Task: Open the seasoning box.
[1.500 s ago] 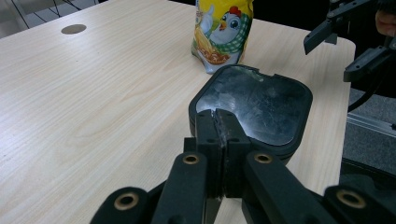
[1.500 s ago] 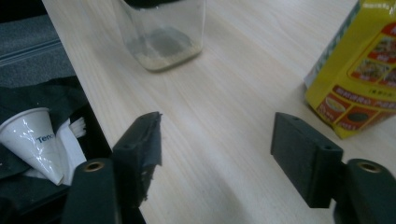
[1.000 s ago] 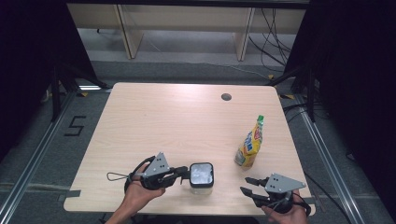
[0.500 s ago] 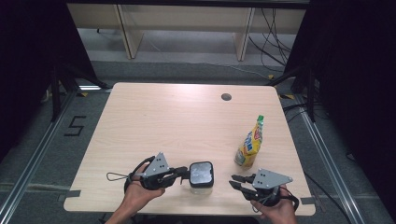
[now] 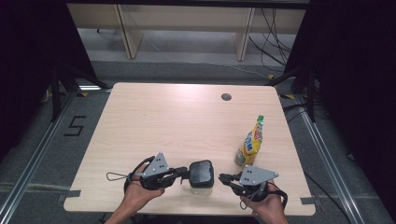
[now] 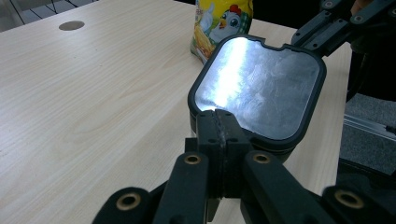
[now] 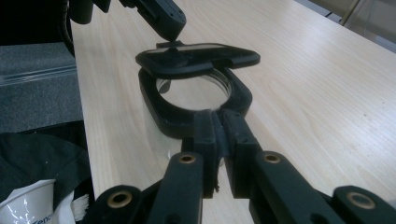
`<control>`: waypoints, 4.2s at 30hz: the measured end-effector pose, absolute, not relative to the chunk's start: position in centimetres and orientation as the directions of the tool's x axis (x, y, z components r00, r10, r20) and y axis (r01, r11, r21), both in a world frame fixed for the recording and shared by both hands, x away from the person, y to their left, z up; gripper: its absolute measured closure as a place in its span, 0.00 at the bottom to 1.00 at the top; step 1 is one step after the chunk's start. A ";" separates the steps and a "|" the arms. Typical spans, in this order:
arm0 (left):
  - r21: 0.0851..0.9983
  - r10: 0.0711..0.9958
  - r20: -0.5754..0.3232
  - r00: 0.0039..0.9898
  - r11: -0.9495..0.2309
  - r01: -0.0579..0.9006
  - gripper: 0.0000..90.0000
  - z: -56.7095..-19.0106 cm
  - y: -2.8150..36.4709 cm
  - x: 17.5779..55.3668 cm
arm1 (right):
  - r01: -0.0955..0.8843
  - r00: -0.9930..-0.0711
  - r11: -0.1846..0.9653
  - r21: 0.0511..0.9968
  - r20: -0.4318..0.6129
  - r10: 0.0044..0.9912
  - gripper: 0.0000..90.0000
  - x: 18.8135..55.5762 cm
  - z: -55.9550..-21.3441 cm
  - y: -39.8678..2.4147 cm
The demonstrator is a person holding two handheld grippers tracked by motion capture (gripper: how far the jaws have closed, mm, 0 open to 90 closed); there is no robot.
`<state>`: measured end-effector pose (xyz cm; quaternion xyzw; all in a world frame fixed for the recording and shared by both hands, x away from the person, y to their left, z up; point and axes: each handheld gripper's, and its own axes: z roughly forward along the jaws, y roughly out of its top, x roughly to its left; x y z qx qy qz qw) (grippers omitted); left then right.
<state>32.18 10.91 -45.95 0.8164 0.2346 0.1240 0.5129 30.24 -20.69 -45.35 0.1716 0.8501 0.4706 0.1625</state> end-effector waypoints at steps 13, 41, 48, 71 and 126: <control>0.895 0.507 -0.051 0.860 -0.359 0.265 0.87 -46.0 11.3 32.4 | 0.104 -0.908 0.506 0.856 -0.125 0.399 0.95 30.8 -44.8 -18.3; 0.882 0.362 0.033 0.932 -0.448 0.143 0.80 -50.2 11.5 33.4 | 0.064 -0.921 0.491 0.869 -0.138 0.364 0.96 31.2 -43.2 -15.6; 0.879 0.371 0.036 0.928 -0.453 0.147 0.80 -50.2 11.5 33.3 | 0.050 -0.923 0.484 0.874 -0.145 0.357 0.96 31.4 -42.7 -14.0; 0.877 0.400 0.006 0.917 -0.442 0.187 0.75 -50.1 11.3 32.9 | 0.032 -0.935 0.472 0.881 -0.141 0.327 0.91 31.9 -42.8 -11.5; 0.826 0.566 -0.080 0.821 -0.424 0.373 0.36 -49.8 13.5 29.1 | 0.385 -0.452 0.251 0.888 -0.055 0.890 0.17 32.8 -47.3 -25.7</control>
